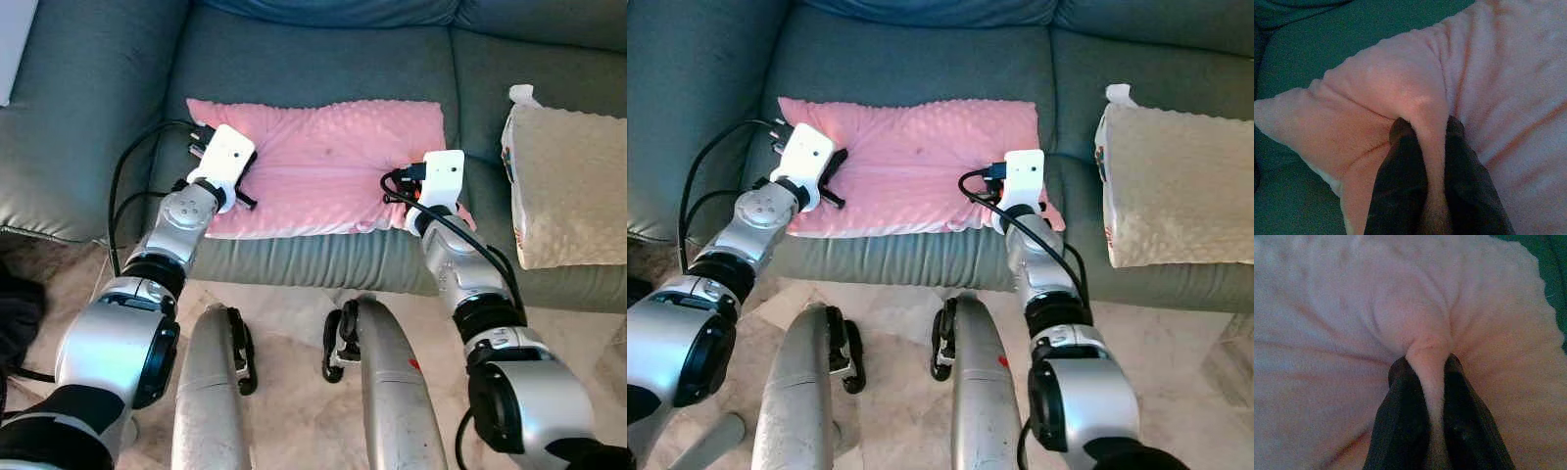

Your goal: Move the pillow to the sofa

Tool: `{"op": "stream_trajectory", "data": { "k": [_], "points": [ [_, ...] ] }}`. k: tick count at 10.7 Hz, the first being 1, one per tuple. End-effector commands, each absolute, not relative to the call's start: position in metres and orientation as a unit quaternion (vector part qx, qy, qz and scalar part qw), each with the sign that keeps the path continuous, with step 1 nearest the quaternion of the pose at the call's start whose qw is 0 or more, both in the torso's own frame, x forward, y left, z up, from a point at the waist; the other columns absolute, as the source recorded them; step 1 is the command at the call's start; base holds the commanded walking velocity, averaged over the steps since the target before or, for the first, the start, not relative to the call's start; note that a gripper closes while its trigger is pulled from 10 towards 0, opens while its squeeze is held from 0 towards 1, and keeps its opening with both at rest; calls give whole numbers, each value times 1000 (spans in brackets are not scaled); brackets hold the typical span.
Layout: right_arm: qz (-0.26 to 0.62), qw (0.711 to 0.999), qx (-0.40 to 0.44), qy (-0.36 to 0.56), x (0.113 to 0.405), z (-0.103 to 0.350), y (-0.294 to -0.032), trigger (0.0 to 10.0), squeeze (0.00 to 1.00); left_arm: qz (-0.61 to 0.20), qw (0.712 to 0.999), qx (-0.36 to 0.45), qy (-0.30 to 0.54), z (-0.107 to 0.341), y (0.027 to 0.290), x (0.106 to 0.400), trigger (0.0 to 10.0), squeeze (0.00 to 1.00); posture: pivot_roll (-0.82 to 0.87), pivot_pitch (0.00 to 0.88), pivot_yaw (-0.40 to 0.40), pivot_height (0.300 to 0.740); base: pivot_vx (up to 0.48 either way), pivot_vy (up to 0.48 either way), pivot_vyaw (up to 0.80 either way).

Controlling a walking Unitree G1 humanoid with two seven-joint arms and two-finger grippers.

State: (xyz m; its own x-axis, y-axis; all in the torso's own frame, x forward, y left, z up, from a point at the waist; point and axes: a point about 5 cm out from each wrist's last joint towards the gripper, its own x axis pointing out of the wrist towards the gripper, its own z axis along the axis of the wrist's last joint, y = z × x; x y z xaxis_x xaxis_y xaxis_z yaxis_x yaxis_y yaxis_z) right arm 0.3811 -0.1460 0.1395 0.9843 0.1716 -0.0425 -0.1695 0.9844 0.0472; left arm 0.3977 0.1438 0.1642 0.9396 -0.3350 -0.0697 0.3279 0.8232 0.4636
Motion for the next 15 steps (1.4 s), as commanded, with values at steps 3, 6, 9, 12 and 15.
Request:
{"op": "stream_trajectory", "data": {
  "k": [3, 6, 9, 12, 15],
  "points": [
    [95, 994, 39, 31, 375, 127, -137, 10000, 0, -198, 944, 264, 8, 157, 131, 397, 10000, 0, -82, 535, -38, 646, 0, 0, 0],
    [100, 994, 39, 16, 375, 130, -133, 10000, 0, -191, 945, 265, -15, 173, 122, 402, 10000, 0, -89, 532, -35, 646, 0, 0, 0],
    [106, 993, 51, 9, 375, 131, -130, 10000, 1000, -186, 945, 268, -22, 175, 120, 403, 10000, 1000, -91, 523, -38, 646, 0, 0, 0],
    [112, 992, 57, -2, 377, 136, -128, 10000, 1000, -173, 943, 282, -32, 179, 123, 404, 10000, 1000, -90, 497, -36, 646, 0, 0, 0],
    [123, 988, 81, -36, 385, 159, -122, 10000, 1000, -144, 947, 280, -64, 195, 125, 408, 10000, 1000, -88, 446, -41, 646, 0, 0, 0]
  ]
}}
